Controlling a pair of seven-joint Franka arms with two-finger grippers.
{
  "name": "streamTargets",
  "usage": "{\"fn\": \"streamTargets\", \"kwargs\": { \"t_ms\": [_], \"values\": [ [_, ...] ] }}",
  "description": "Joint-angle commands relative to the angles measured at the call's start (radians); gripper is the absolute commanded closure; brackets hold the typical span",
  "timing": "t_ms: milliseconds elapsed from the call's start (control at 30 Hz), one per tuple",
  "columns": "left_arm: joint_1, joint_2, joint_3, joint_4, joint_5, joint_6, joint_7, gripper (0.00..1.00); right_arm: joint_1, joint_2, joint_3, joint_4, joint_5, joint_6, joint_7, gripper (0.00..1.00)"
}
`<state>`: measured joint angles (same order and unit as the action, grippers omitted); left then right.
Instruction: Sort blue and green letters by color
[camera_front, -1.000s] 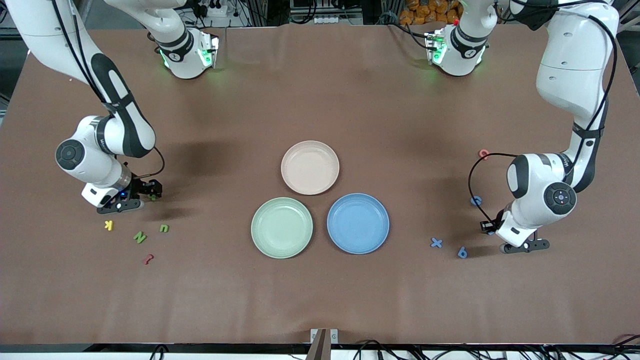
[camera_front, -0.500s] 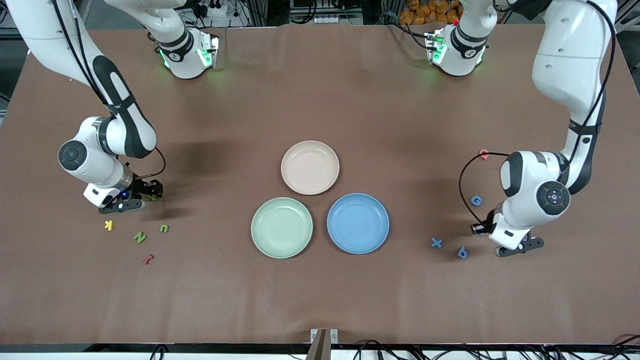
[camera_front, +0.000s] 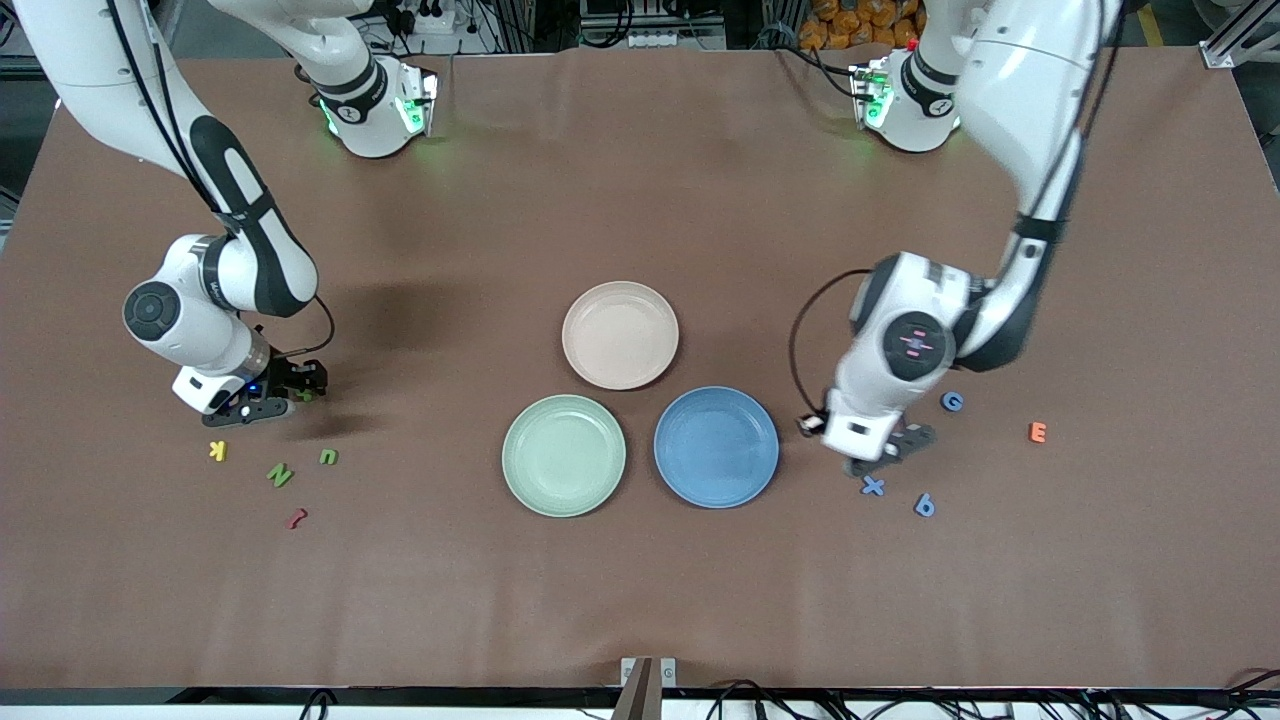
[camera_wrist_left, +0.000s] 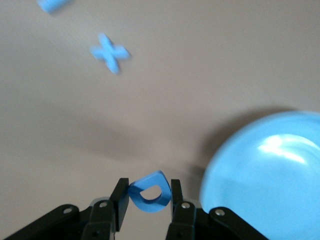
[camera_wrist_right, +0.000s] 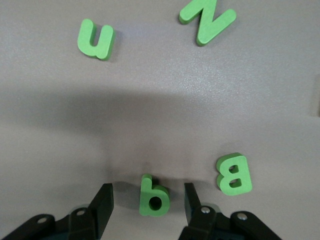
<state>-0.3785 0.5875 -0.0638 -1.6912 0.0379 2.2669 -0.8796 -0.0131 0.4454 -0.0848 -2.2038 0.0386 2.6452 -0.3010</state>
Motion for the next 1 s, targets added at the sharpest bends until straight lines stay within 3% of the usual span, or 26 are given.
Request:
{"fn": "streamTargets", "kwargs": {
  "t_ms": [0,467,667,733,767,900,967],
  "values": [
    [-0.097,0.061,0.01,0.094,0.007,-0.013,-0.137,0.92,-0.004,0.001,0.002,-0.007,0.023,0.015,-0.004,0.37],
    [-0.151,0.184,0.012,0.255,0.01,0.0,-0.413,0.92,-0.005,0.007,0.002,-0.007,0.023,0.021,-0.004,0.46],
    [-0.149,0.186,0.012,0.259,0.01,0.026,-0.437,0.86,-0.005,0.012,0.002,-0.007,0.023,0.021,-0.004,0.5],
    [-0.149,0.186,0.012,0.259,0.01,0.04,-0.446,0.76,-0.005,0.012,0.002,-0.007,0.023,0.021,-0.004,0.51],
    [-0.149,0.186,0.012,0.259,0.011,0.045,-0.447,0.65,-0.005,0.012,0.002,-0.005,0.023,0.021,-0.004,0.53],
    [-0.148,0.186,0.013,0.259,0.013,0.049,-0.441,0.0,-0.005,0.013,0.002,-0.005,0.023,0.021,-0.01,0.61],
    [-0.148,0.184,0.015,0.257,0.017,0.049,-0.427,0.0,-0.004,0.015,0.002,-0.004,0.023,0.021,-0.013,0.69]
  ]
}}
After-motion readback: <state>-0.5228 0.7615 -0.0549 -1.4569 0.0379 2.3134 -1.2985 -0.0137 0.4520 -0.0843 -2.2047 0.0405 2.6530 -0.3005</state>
